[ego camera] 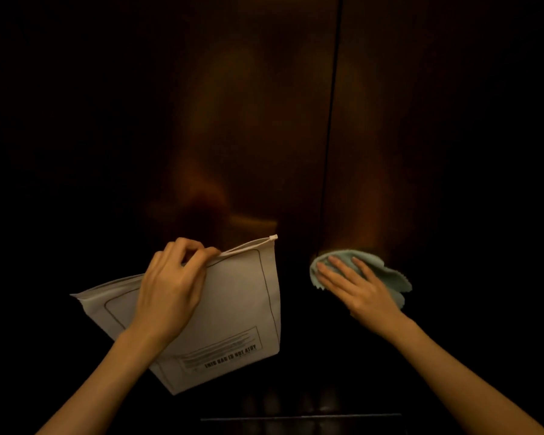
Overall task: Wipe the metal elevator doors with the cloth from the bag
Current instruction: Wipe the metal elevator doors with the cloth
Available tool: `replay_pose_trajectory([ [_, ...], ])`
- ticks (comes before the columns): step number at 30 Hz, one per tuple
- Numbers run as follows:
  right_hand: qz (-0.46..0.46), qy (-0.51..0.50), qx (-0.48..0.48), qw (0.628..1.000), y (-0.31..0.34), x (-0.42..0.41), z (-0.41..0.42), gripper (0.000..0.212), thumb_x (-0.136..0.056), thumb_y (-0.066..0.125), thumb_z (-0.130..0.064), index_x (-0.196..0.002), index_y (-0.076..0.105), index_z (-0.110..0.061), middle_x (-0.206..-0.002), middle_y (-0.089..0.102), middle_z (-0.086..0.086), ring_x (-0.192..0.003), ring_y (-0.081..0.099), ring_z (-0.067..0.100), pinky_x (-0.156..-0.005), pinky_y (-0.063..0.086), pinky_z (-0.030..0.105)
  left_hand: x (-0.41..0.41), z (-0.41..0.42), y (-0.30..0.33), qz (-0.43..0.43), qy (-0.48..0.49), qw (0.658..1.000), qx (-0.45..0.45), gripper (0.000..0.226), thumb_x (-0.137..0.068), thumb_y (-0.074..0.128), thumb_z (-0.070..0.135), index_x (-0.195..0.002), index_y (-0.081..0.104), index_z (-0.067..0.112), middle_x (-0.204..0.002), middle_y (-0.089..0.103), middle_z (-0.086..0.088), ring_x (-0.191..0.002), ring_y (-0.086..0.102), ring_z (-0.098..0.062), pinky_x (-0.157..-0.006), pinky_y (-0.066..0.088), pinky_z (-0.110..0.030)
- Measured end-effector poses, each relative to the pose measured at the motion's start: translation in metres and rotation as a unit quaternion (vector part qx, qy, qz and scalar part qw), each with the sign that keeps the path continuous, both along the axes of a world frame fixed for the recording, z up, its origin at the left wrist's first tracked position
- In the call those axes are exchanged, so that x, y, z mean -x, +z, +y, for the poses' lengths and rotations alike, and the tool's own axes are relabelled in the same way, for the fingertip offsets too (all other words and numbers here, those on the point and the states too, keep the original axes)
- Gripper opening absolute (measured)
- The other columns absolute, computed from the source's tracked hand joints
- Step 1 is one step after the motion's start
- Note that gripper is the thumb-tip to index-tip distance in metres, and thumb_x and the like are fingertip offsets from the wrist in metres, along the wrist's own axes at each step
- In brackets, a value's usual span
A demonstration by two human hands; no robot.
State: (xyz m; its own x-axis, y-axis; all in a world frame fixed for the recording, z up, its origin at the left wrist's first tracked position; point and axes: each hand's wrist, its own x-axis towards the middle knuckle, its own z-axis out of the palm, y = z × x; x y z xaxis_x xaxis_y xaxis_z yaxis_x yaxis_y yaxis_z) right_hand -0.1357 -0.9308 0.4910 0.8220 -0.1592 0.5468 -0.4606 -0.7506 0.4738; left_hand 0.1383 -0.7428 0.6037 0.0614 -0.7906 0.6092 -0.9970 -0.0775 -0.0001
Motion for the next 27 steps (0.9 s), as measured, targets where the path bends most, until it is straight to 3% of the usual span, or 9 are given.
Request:
replay_pose_trajectory([
  [4, 0.137, -0.024, -0.031, 0.99, -0.06, 0.006, 0.001, 0.057, -0.08, 0.045, -0.014, -0.137, 0.041, -0.013, -0.145, 0.042, -0.003, -0.135, 0.03, 0.018, -0.107, 0.029, 0.04, -0.002, -0.006, -0.014, 0.012, 0.007, 1.0, -0.015, 0.029, -0.088, 0.04, 0.015, -0.105, 0.063, 0.008, -0.095, 0.055, -0.012, -0.077, 0.049, -0.024, -0.062, 0.031, -0.028],
  [7, 0.205, -0.031, -0.079, 0.975, -0.08, 0.005, -0.001, 0.082, -0.06, 0.08, -0.018, -0.135, 0.048, -0.015, -0.143, 0.044, -0.004, -0.129, 0.045, 0.016, -0.099, 0.042, 0.038, -0.004, -0.012, -0.022, 0.016, 0.013, 0.999, -0.03, 0.028, -0.089, 0.042, 0.014, -0.105, 0.063, 0.008, -0.095, 0.055, -0.012, -0.078, 0.048, -0.023, -0.063, 0.03, -0.027],
  [9, 0.233, -0.021, -0.071, 0.97, -0.081, 0.006, -0.004, 0.091, -0.055, 0.084, -0.02, -0.137, 0.044, -0.014, -0.144, 0.041, -0.005, -0.128, 0.046, 0.014, -0.102, 0.038, 0.036, -0.003, -0.014, -0.024, 0.009, 0.015, 0.999, -0.041, 0.028, -0.089, 0.042, 0.015, -0.105, 0.064, 0.008, -0.095, 0.056, -0.012, -0.078, 0.048, -0.023, -0.064, 0.028, -0.027],
  [13, 0.252, -0.002, -0.009, 0.968, -0.064, 0.01, -0.007, 0.077, -0.067, 0.076, -0.023, -0.137, 0.045, -0.015, -0.147, 0.039, -0.003, -0.133, 0.039, 0.014, -0.114, 0.015, 0.04, 0.0, -0.016, -0.018, -0.001, 0.003, 0.999, -0.039, 0.029, -0.091, 0.04, 0.016, -0.106, 0.064, 0.008, -0.095, 0.055, -0.012, -0.08, 0.046, -0.023, -0.065, 0.024, -0.026],
  [17, 0.168, -0.003, 0.021, 0.986, -0.019, 0.005, -0.006, 0.058, -0.085, 0.041, -0.016, -0.142, 0.037, -0.016, -0.149, 0.035, -0.004, -0.136, 0.031, 0.012, -0.111, 0.014, 0.039, 0.001, -0.011, 0.001, -0.016, -0.011, 1.0, 0.007, 0.027, -0.091, 0.042, 0.013, -0.106, 0.064, 0.006, -0.094, 0.054, -0.014, -0.079, 0.044, -0.025, -0.065, 0.019, -0.027],
  [22, 0.029, 0.009, 0.047, 0.998, 0.073, -0.01, -0.012, 0.051, -0.095, 0.023, -0.017, -0.146, 0.03, -0.015, -0.153, 0.026, 0.0, -0.141, 0.024, 0.021, -0.113, 0.015, 0.045, -0.003, -0.012, 0.038, -0.039, -0.019, 0.995, 0.095, 0.023, -0.091, 0.045, 0.009, -0.106, 0.063, 0.005, -0.096, 0.055, -0.016, -0.081, 0.045, -0.027, -0.067, 0.024, -0.03],
  [24, -0.019, 0.004, 0.067, 0.998, 0.118, -0.017, -0.012, 0.051, -0.096, 0.024, -0.019, -0.146, 0.031, -0.015, -0.153, 0.026, 0.001, -0.141, 0.024, 0.023, -0.113, 0.015, 0.047, -0.005, -0.013, 0.058, -0.046, -0.018, 0.99, 0.132, 0.021, -0.091, 0.048, 0.007, -0.106, 0.063, 0.004, -0.099, 0.059, -0.016, -0.084, 0.049, -0.028, -0.067, 0.028, -0.033],
  [27, -0.072, -0.015, 0.107, 0.992, 0.18, -0.026, -0.008, 0.054, -0.091, 0.04, -0.016, -0.145, 0.033, -0.015, -0.152, 0.027, 0.003, -0.141, 0.023, 0.026, -0.113, 0.017, 0.051, -0.007, -0.013, 0.09, -0.055, -0.017, 0.983, 0.175, 0.02, -0.09, 0.051, 0.006, -0.105, 0.064, 0.004, -0.099, 0.066, -0.014, -0.085, 0.051, -0.029, -0.067, 0.03, -0.034],
])
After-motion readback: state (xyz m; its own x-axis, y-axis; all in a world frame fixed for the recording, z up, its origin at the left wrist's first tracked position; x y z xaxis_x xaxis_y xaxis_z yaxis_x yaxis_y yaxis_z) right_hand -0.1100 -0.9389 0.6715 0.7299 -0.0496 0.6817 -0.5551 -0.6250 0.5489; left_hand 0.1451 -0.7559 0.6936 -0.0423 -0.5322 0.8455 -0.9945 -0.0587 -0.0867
